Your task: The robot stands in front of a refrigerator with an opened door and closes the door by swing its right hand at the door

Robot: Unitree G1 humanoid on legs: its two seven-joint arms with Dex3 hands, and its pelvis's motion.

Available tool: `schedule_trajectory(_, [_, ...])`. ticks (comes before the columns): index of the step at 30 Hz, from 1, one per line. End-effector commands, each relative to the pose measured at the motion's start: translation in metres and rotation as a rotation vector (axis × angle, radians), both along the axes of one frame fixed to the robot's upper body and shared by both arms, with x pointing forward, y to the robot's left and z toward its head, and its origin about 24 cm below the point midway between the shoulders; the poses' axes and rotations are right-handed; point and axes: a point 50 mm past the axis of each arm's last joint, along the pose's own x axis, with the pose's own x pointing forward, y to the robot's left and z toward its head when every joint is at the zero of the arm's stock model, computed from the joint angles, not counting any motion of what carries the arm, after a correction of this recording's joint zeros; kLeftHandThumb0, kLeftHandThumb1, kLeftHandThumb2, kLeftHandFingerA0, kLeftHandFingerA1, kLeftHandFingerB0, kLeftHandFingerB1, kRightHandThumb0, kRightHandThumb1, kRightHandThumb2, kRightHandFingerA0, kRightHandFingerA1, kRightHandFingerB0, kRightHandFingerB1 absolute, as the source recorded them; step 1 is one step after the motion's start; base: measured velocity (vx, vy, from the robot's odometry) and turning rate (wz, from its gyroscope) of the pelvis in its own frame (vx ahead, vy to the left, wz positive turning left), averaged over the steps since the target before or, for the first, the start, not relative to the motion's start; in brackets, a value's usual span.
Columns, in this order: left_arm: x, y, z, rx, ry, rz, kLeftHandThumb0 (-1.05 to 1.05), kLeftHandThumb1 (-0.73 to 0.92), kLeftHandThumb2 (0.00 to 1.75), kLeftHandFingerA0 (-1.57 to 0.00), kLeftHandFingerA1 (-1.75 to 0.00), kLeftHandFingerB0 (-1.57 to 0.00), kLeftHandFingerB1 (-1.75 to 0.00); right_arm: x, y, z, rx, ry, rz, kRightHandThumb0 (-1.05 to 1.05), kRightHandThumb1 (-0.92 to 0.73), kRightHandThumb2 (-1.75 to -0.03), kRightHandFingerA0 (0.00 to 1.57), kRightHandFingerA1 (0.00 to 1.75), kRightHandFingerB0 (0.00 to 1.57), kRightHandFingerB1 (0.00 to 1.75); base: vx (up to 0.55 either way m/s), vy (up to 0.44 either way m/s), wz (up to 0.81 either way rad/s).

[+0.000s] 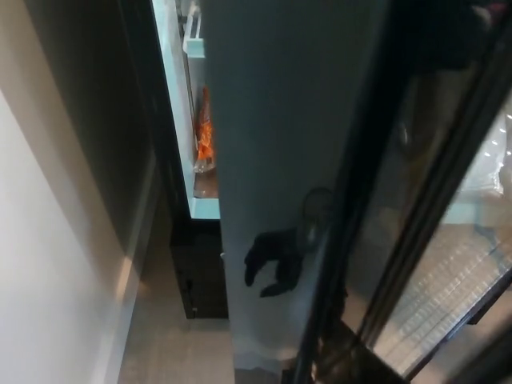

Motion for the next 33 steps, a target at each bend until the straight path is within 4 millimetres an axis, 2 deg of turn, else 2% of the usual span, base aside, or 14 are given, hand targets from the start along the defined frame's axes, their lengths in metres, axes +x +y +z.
schedule_trajectory(1, [-0.005,0.004,0.001,0.011,-0.001,-0.022,-0.57,0.83,0.65,-0.33,-0.33,-0.26,-0.30,-0.002,-0.003,0.004,-0.032,-0.077,0.032,-0.62,-0.77,-0.63,0.28,0.32,0.33,0.32,0.00,0.000,0.00])
schedule_trajectory(4, [-0.005,0.004,0.001,0.010,-0.002,-0.023,-0.57,0.83,0.65,-0.33,-0.33,-0.26,-0.30,-0.002,-0.002,0.005,-0.035,-0.097,0.042,-0.62,-0.77,-0.63,0.28,0.32,0.33,0.32,0.00,0.000,0.00])
schedule_trajectory(5, [-0.006,0.005,0.001,0.010,0.000,-0.017,-0.55,0.83,0.65,-0.33,-0.33,-0.27,-0.30,-0.005,-0.001,0.010,-0.028,-0.179,0.048,-0.73,-0.68,-0.98,0.25,0.45,0.33,0.47,0.00,0.000,0.00])
schedule_trajectory(12, [-0.021,0.007,-0.003,0.010,0.039,-0.008,-0.54,0.82,0.65,-0.35,-0.34,-0.28,-0.30,-0.050,0.002,0.057,-0.025,-0.531,0.109,-0.69,-0.66,-0.96,0.28,0.46,0.33,0.47,0.00,0.000,0.00])
schedule_trajectory(13, [-0.025,0.007,-0.004,0.012,0.046,-0.003,-0.54,0.82,0.65,-0.34,-0.34,-0.27,-0.30,-0.059,0.005,0.085,-0.013,-0.696,0.106,-0.67,-0.64,-0.93,0.30,0.47,0.28,0.45,0.00,0.000,0.00])
schedule_trajectory(14, [-0.026,0.008,-0.004,0.012,0.046,-0.002,-0.54,0.82,0.65,-0.34,-0.34,-0.27,-0.30,-0.061,0.005,0.092,-0.012,-0.733,0.105,-0.67,-0.64,-0.93,0.30,0.47,0.28,0.45,0.00,0.000,0.00])
schedule_trajectory(15, [-0.026,0.008,-0.004,0.016,0.050,-0.004,-0.55,0.82,0.65,-0.35,-0.34,-0.27,-0.30,-0.061,0.006,0.103,-0.022,-0.779,0.111,-0.60,-0.80,-0.65,0.33,0.32,0.32,0.32,0.00,0.000,0.00])
schedule_trajectory(18, [-0.029,0.007,-0.005,0.020,0.058,-0.003,-0.55,0.82,0.65,-0.36,-0.35,-0.28,-0.30,-0.058,0.009,0.134,-0.043,-0.935,0.125,-0.57,-0.80,-0.64,0.33,0.33,0.32,0.32,0.00,0.000,0.00])
schedule_trajectory(21, [-0.035,0.007,-0.007,0.022,0.067,-0.001,-0.54,0.83,0.65,-0.36,-0.34,-0.28,-0.30,-0.051,0.019,0.193,-0.066,-1.263,0.150,-0.58,-0.79,-0.64,0.25,0.33,0.25,0.29,0.00,0.000,0.00])
schedule_trajectory(24, [-0.040,0.007,-0.008,0.020,0.074,-0.001,-0.54,0.83,0.65,-0.35,-0.34,-0.27,-0.30,-0.050,0.028,0.235,-0.094,-1.493,0.202,-0.59,-0.81,-0.65,0.21,0.33,0.24,0.30,0.00,0.000,0.00])
schedule_trajectory(29, [-0.043,0.007,-0.009,0.010,0.086,0.011,-0.55,0.83,0.65,-0.33,-0.34,-0.27,-0.30,-0.045,0.042,0.282,-0.063,-1.738,0.292,-0.62,-0.81,-0.64,0.18,0.28,0.23,0.28,0.00,0.000,0.00])
schedule_trajectory(30, [-0.043,0.007,-0.009,-0.003,0.091,0.032,-0.57,0.81,0.64,-0.30,-0.32,-0.26,-0.29,-0.044,0.049,0.300,-0.077,-1.829,0.329,-0.33,-0.58,-1.10,0.01,0.50,0.00,0.47,0.00,0.000,0.00])
schedule_trajectory(32, [-0.043,0.008,-0.010,-0.014,0.094,0.053,-0.57,0.81,0.64,-0.30,-0.32,-0.26,-0.29,-0.045,0.054,0.313,-0.095,-1.899,0.359,-0.33,-0.58,-1.10,0.01,0.50,0.00,0.47,0.00,0.000,0.00])
schedule_trajectory(33, [-0.042,0.008,-0.009,-0.013,0.093,0.048,-0.57,0.82,0.65,-0.30,-0.33,-0.26,-0.30,-0.045,0.058,0.321,-0.089,-1.943,0.369,-0.61,-0.81,-0.65,0.15,0.29,0.21,0.28,0.00,0.000,0.00])
